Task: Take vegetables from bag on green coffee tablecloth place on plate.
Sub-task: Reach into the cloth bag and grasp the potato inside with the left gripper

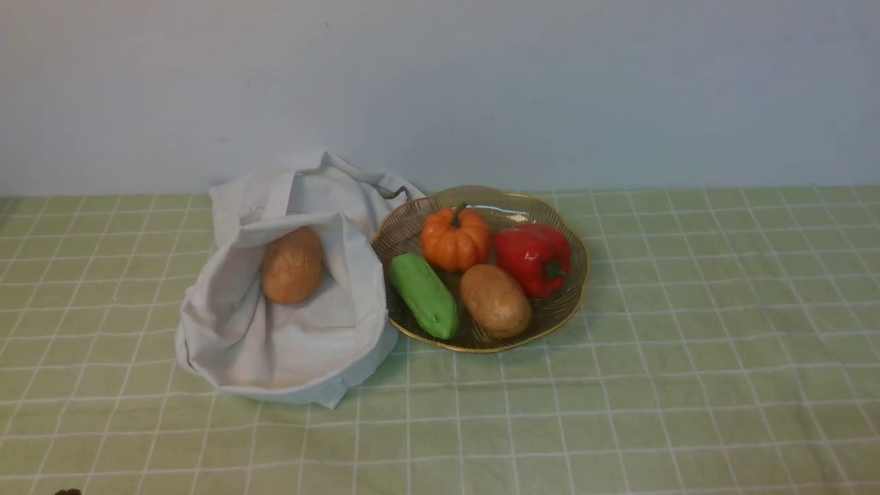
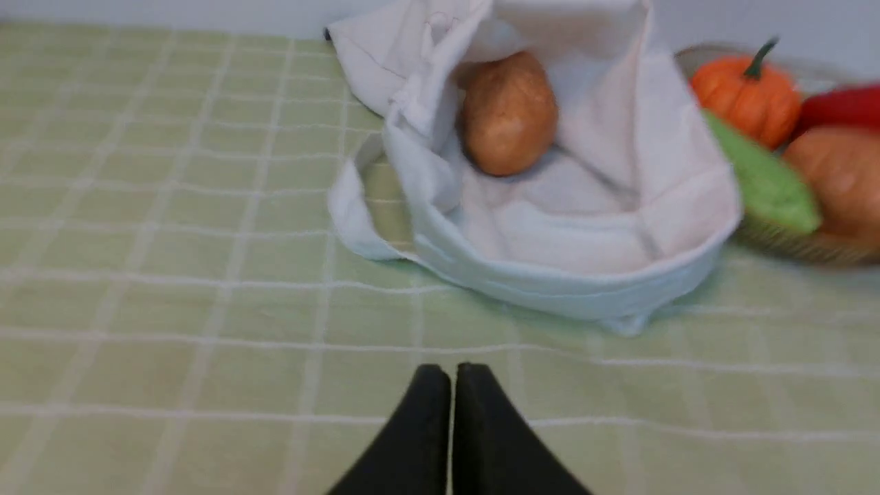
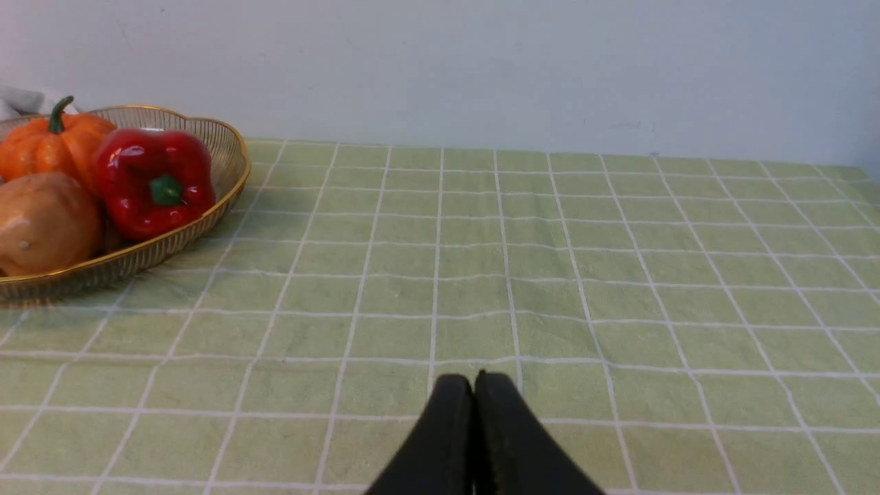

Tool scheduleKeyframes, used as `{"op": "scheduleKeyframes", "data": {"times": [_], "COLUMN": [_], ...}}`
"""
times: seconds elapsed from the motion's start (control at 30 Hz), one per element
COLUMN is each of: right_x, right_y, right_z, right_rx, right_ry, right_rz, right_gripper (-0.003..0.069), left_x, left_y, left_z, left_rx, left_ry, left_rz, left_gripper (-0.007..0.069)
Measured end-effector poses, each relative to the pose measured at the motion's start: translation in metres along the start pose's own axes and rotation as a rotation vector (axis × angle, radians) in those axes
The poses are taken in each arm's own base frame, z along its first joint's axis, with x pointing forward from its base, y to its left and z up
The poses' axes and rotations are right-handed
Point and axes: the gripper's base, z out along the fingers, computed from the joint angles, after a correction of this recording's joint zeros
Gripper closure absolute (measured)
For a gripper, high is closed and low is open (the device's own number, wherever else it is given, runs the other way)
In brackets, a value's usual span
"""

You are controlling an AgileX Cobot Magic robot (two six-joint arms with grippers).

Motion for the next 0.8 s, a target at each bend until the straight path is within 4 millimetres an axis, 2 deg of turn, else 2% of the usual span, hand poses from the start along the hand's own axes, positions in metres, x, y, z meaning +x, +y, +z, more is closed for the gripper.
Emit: {"op": "scheduleKeyframes", "data": {"times": [0.13, 0.17, 0.23, 0.33, 0.53, 0.67, 0.73, 0.8], "right_x": [0.0, 0.0, 0.0, 0.0, 0.0, 0.0, 0.0, 0.0], "right_y": [0.0, 0.0, 0.0, 0.0, 0.0, 0.0, 0.0, 0.0], "right_z": [0.0, 0.0, 0.0, 0.0, 0.0, 0.0, 0.0, 0.0], "right_rx": [0.0, 0.0, 0.0, 0.0, 0.0, 0.0, 0.0, 0.0], "right_ry": [0.0, 0.0, 0.0, 0.0, 0.0, 0.0, 0.0, 0.0], "right_rz": [0.0, 0.0, 0.0, 0.0, 0.0, 0.0, 0.0, 0.0], "right_gripper": [0.0673, 0.0673, 0.0673, 0.0673, 0.0673, 0.0673, 0.0673, 0.0673], "left_x": [0.0, 0.0, -0.001, -0.002, -0.005, -0.015, -0.038, -0.074], "left_y": [-0.011, -0.012, -0.017, -0.019, -0.019, -0.025, -0.036, -0.055], "left_z": [-0.001, -0.001, -0.002, -0.002, -0.002, -0.007, -0.018, -0.03], "left_rx": [0.122, 0.127, 0.181, 0.21, 0.221, 0.246, 0.291, 0.321], "left_ry": [0.038, 0.039, 0.058, 0.065, 0.036, -0.01, -0.075, -0.131], "left_rz": [-0.53, -0.544, -0.736, -0.813, -0.792, -0.625, -0.519, -0.394], "left_gripper": [0.0629, 0.0629, 0.0629, 0.0629, 0.0629, 0.0629, 0.0629, 0.0629]}}
